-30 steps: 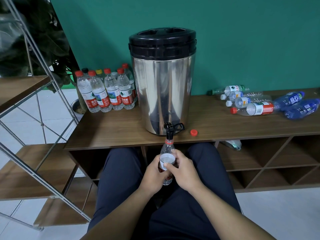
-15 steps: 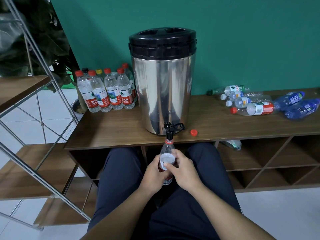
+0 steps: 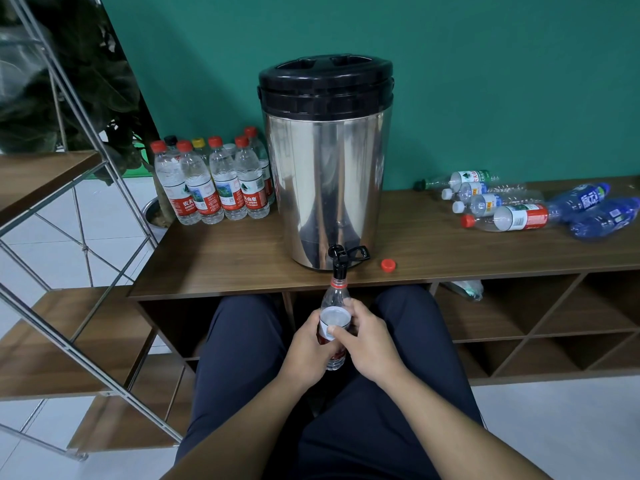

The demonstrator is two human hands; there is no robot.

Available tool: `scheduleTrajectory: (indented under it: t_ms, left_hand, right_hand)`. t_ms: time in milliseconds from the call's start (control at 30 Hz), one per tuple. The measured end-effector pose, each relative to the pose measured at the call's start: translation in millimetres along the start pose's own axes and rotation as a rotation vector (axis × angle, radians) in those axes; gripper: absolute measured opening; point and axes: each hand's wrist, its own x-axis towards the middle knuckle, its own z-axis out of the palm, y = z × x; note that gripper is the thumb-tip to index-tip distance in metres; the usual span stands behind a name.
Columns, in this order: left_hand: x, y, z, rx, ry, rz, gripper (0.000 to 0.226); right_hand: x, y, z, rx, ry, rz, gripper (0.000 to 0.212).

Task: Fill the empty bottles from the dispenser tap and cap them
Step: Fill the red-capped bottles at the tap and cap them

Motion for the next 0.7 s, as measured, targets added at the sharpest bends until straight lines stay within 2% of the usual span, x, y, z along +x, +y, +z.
scheduleTrajectory:
  t_ms: [700]
  left_hand:
    - [-0.7,-0.1,-0.1,0.0,-0.008,-0.008,0.045]
  right_hand:
    - [-0.5,-3.0,-1.5,-0.017,-0.002,0.009,0.068]
